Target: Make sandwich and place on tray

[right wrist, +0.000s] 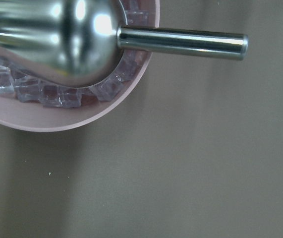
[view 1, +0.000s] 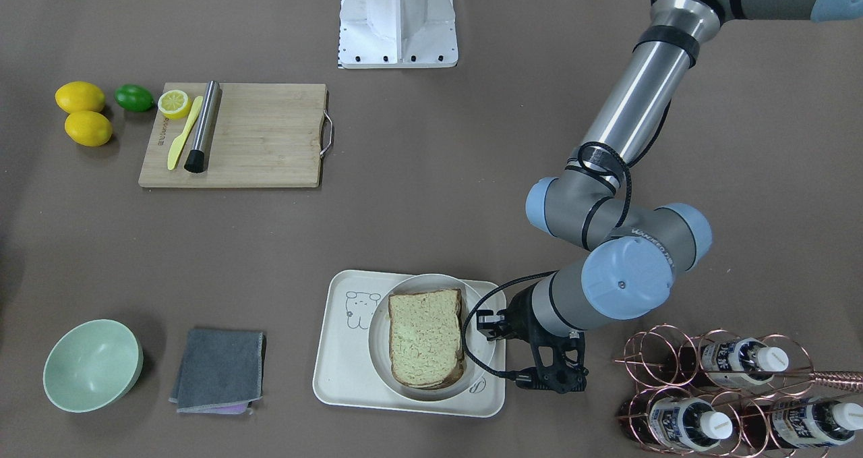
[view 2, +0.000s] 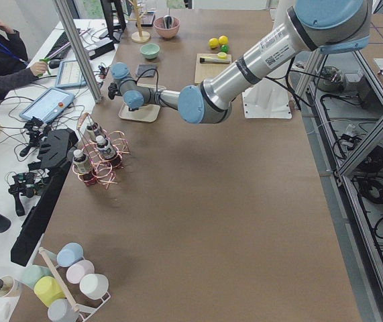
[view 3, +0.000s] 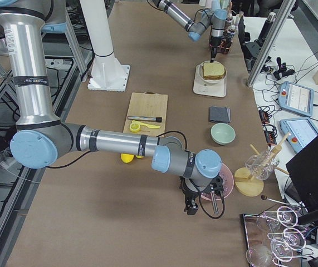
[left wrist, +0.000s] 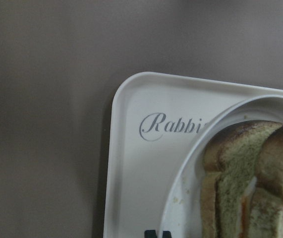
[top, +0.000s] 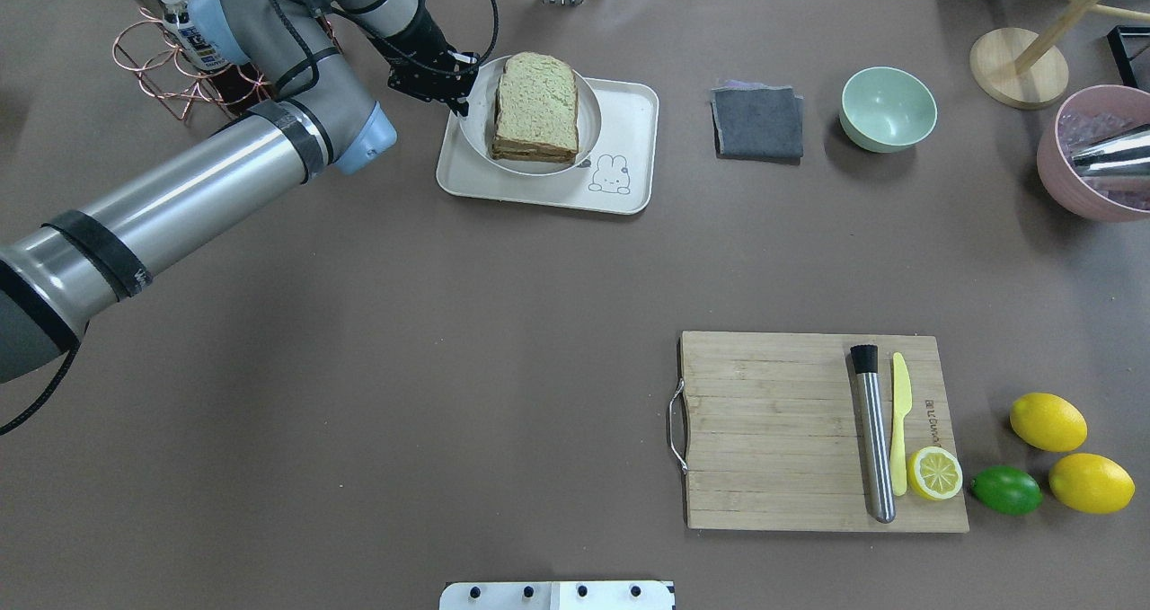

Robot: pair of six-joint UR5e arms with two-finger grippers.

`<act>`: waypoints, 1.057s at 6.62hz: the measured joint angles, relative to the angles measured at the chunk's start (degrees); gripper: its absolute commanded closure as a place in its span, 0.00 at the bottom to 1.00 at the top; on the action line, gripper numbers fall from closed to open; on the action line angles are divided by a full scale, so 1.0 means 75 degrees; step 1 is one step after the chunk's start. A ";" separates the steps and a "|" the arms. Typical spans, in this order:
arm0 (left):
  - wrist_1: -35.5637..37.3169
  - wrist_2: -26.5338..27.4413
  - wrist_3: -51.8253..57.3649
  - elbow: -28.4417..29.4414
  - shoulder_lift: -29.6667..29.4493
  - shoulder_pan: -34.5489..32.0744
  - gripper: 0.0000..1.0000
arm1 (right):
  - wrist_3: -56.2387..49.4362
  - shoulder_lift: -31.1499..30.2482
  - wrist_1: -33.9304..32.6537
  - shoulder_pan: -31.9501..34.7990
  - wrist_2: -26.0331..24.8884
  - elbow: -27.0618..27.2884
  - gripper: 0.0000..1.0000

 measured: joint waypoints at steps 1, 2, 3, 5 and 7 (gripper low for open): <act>-0.0050 0.0081 0.0001 0.0045 -0.0037 0.0056 0.87 | 0.0000 -0.0001 -0.0001 0.0000 -0.0002 0.0000 0.00; -0.0089 0.0161 0.0002 0.0059 -0.0055 0.0106 0.02 | 0.0000 -0.0011 -0.0001 0.0000 -0.0004 -0.0005 0.00; -0.0132 0.0278 0.0002 0.0062 -0.0064 0.0159 0.01 | 0.0000 -0.0021 -0.0001 0.0000 -0.0005 -0.0009 0.00; -0.0194 0.0409 0.0002 0.0048 -0.0071 0.0201 0.01 | 0.0000 -0.0037 -0.0001 0.0000 -0.0008 -0.0021 0.00; -0.0201 0.0414 -0.0041 -0.0249 0.0024 0.0154 0.01 | 0.0000 -0.0049 -0.0001 0.0000 -0.0015 -0.0051 0.00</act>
